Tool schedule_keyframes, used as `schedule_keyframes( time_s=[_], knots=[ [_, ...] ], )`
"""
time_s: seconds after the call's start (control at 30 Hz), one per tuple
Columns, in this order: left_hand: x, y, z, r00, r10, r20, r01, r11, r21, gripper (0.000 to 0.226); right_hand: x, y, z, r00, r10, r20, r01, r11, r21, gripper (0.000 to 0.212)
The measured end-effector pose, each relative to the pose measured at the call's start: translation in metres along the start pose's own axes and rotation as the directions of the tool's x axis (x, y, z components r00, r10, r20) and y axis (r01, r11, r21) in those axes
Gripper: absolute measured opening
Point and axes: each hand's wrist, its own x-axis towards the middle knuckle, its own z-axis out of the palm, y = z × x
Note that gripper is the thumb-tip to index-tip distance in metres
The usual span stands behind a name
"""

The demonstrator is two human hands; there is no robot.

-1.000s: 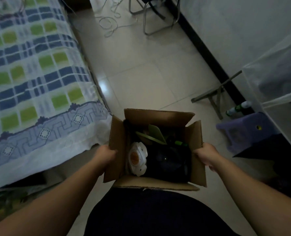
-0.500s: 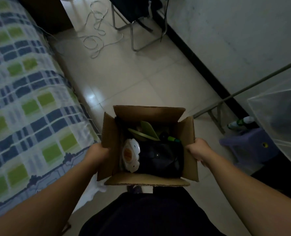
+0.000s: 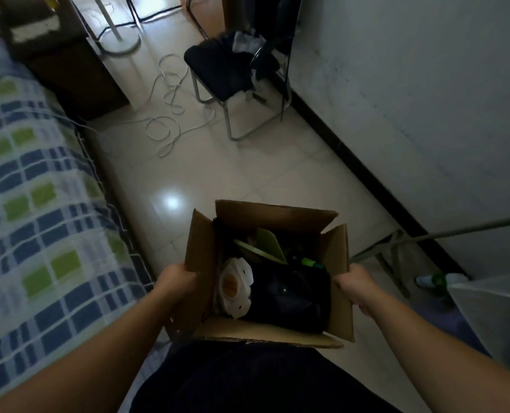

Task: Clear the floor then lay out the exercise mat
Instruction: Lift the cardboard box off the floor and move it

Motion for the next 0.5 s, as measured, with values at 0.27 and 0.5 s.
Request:
schedule_keyframes(
  time_s=[0.27, 0.5],
  knots=[
    [0.108, 0.131, -0.034, 0.997, 0.007, 0.072, -0.009, 1.000, 0.028, 0.017, 0.080, -0.104, -0.032, 0.997, 0.062, -0.034, -0.059, 0.994, 0.096, 0.052],
    [0.229, 0.243, -0.098, 0.993, 0.049, 0.108, -0.067, 0.984, 0.164, 0.008, 0.144, -0.214, -0.033, 0.983, 0.169, -0.074, -0.154, 0.972, 0.176, 0.029]
  ],
)
